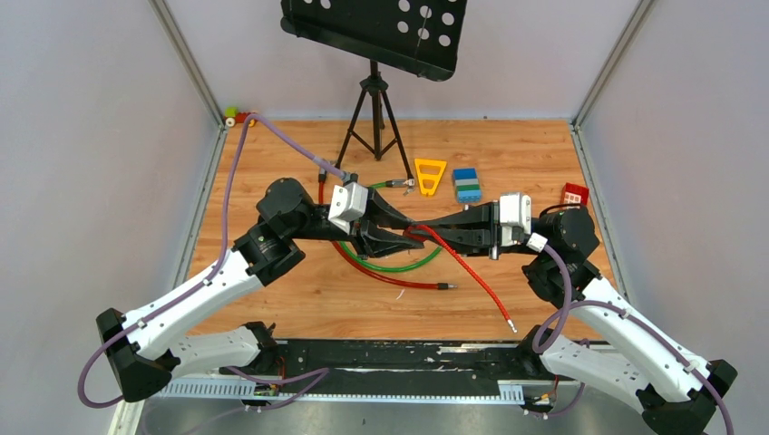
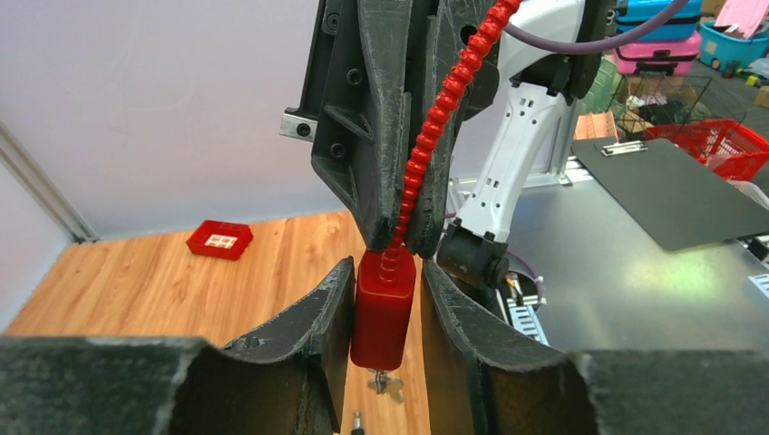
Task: Lock with the key
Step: Lock the lock.
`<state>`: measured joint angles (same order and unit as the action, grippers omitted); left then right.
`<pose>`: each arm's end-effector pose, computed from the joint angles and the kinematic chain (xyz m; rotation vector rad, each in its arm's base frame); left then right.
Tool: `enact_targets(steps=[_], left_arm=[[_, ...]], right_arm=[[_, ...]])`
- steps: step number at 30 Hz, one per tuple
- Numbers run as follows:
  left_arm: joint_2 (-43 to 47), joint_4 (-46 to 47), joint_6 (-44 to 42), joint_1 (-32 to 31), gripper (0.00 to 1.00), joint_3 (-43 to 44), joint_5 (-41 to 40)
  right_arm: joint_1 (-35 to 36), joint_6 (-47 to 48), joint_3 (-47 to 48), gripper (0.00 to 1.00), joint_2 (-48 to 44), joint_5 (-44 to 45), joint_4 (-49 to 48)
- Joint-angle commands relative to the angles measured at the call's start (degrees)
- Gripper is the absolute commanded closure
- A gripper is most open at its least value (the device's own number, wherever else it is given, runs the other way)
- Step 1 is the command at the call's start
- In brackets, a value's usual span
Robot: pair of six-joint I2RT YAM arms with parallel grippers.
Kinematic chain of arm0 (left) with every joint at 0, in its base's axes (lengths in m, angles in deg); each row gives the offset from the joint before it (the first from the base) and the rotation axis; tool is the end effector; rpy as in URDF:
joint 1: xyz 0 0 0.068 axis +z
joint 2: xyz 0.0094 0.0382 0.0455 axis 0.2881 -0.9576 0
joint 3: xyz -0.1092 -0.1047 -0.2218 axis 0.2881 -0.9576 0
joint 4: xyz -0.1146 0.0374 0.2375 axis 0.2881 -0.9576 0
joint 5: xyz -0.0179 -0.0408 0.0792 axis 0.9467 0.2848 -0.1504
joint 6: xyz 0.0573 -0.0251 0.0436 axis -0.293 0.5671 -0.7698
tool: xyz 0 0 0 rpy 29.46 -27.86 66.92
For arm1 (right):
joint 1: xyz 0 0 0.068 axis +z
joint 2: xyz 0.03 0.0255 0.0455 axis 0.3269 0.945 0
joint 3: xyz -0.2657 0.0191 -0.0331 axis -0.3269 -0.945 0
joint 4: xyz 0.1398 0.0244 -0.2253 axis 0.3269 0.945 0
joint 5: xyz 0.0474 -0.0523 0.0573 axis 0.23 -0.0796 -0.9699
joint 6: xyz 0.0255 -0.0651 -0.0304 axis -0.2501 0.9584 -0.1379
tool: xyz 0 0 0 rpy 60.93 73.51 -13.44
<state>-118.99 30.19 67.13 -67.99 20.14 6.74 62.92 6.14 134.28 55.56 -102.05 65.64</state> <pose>0.1251 -0.2296 0.4262 1.2002 1.0025 -1.3445 0.1102 0.1707 0.4387 -1.1311 0.6866 1.0499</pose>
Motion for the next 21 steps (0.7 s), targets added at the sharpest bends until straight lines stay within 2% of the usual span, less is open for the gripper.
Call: enact_targets(steps=[1, 12, 16, 21], left_arm=[[0.4, 1.7, 1.1, 0.0, 0.6, -0.3, 1.0], [0.2, 1.8, 1.3, 0.0, 0.63, -0.4, 1.0], [0.1, 2.0, 1.5, 0.0, 0.59, -0.4, 1.1], [0.2, 2.3, 1.7, 0.0, 0.59, -0.5, 1.1]], right_arm=[[0.2, -0.6, -0.1, 1.0, -0.6, 1.4, -3.4], [0.2, -0.5, -0.4, 1.0, -0.9, 1.5, -3.4], [0.2, -0.3, -0.6, 1.0, -1.3, 1.9, -3.2], [0.2, -0.3, -0.5, 1.0, -1.3, 1.9, -3.2]])
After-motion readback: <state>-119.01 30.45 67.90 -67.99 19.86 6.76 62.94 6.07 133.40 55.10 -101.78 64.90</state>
